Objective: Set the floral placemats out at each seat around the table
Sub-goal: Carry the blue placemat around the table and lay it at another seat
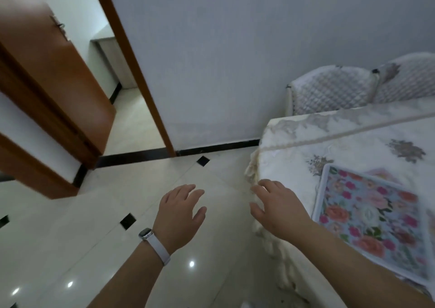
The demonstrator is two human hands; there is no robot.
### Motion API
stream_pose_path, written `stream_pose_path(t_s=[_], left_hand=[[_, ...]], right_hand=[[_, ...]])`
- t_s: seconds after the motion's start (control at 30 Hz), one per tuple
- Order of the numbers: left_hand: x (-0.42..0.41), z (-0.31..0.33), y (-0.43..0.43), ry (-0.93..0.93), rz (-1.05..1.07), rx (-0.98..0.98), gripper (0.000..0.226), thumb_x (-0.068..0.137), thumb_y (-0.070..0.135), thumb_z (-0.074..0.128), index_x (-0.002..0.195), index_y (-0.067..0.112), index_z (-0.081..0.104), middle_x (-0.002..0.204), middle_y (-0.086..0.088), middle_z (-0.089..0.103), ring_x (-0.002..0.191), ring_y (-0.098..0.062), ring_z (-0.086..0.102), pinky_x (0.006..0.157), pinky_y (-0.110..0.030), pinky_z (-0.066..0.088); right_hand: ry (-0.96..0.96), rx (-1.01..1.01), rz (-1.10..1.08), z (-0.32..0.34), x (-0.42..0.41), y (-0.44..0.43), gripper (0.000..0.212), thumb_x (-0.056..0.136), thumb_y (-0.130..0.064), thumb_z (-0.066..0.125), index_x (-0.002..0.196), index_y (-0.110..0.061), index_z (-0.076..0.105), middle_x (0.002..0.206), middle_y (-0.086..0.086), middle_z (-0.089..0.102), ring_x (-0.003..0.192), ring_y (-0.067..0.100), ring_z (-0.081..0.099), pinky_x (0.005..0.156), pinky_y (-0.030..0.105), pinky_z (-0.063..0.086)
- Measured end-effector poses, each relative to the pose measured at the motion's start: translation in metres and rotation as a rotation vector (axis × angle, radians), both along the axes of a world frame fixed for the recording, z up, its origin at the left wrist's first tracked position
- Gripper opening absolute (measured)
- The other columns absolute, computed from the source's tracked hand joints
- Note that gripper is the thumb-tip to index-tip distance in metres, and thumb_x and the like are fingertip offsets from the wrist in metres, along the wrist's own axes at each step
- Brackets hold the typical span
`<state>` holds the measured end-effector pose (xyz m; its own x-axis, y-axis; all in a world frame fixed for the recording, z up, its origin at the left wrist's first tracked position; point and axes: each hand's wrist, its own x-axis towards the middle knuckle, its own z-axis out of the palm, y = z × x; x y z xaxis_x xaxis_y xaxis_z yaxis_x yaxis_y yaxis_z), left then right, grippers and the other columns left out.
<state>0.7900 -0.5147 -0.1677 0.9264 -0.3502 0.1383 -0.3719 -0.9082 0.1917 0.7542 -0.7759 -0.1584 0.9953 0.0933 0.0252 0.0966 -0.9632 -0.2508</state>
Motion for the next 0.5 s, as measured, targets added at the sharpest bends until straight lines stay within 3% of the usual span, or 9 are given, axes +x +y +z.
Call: stream_pose_path(t_s=[0.5], left_hand=[[0.223, -0.044, -0.082, 0.143, -0.460, -0.056, 0.051, 0.083, 0.049, 0.043, 0.119, 0.022, 0.065, 0.124, -0.005, 0.064, 0.116, -0.027, 0.058, 0.092, -0.048, 0.046]], right_hand=[[0.124, -0.034, -0.446, -0.018, 0.101, -0.052, 0.047, 0.092, -0.044, 0.045, 0.131, -0.021, 0.053, 0.137, 0.003, 0.051, 0.119, 0.026, 0.050, 0.093, 0.040, 0.045]])
